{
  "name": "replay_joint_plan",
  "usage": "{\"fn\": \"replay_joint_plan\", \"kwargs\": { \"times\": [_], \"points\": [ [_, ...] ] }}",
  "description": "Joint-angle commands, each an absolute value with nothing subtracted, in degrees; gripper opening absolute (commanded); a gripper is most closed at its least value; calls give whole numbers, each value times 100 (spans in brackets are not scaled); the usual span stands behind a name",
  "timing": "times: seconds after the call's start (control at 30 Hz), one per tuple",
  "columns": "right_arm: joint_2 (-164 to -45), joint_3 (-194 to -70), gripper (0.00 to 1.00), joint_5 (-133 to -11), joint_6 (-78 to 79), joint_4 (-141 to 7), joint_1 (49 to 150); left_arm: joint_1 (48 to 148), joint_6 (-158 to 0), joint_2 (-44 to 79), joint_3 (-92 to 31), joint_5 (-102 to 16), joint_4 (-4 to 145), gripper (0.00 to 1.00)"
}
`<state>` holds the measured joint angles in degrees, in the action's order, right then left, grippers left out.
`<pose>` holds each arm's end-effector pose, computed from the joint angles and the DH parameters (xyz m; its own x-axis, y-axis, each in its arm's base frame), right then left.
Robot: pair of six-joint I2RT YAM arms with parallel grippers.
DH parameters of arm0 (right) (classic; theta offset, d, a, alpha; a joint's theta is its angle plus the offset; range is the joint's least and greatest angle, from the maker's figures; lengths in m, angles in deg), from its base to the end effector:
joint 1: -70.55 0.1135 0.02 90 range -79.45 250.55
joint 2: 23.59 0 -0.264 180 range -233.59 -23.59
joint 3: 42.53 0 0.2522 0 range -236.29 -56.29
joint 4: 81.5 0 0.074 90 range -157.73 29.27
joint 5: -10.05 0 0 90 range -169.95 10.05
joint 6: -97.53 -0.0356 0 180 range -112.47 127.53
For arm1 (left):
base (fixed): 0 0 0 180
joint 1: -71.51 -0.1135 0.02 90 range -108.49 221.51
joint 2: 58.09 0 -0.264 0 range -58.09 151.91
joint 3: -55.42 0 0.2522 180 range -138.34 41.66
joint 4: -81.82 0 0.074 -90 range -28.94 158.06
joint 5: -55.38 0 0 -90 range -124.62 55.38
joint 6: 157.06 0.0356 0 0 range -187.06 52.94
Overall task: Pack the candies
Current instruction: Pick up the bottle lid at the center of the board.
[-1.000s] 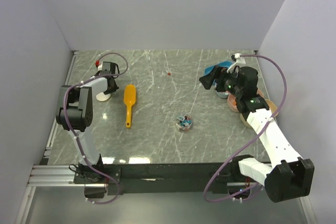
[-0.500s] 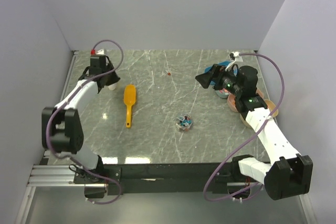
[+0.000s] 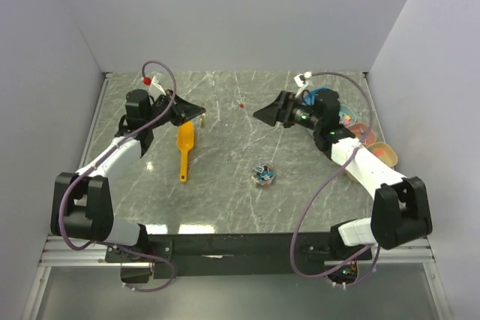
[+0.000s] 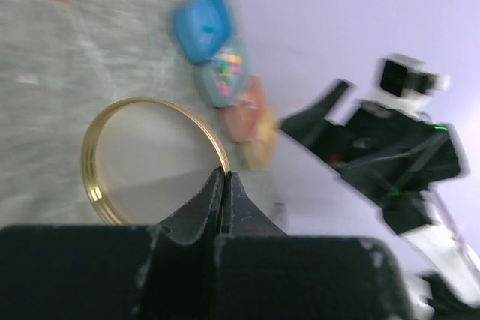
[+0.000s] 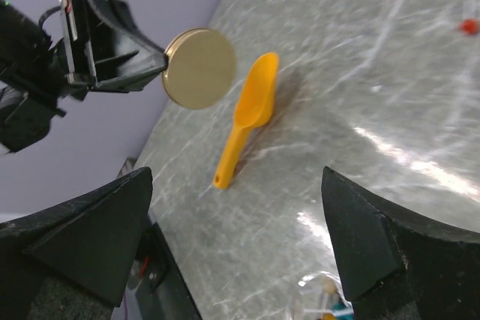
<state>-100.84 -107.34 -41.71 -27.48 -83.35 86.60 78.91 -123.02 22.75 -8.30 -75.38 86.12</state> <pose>0.2901 0.1064 0.2979 -0.6047 0.2949 -0.7398 -0.5554 0.5096 0.6571 0.3118 -0.0639 0.2775 -0.7271 -0.5385 -0.4258 0.2257 0.3983 -0.8891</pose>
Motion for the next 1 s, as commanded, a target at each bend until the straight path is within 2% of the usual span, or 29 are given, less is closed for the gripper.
{"fn": "replay_joint_plan", "kwargs": {
  "times": [0.0,0.1,0.47,0.97],
  "points": [
    [-10347,-11122,100,-4189,-2816,-9145,9110,8126,-14005,2119,-520,-8112,10800,1],
    [-10786,-11315,99,-4084,-3016,-9662,9444,8249,-14744,2180,-309,-8059,11758,1],
    [-11613,-11869,100,-3838,-3334,-10570,9814,8495,-16118,2084,377,-7295,13221,1],
    [-11807,-12028,100,-3794,-3158,-10562,10096,8627,-16145,1970,439,-7119,12826,1]
  ]
}}
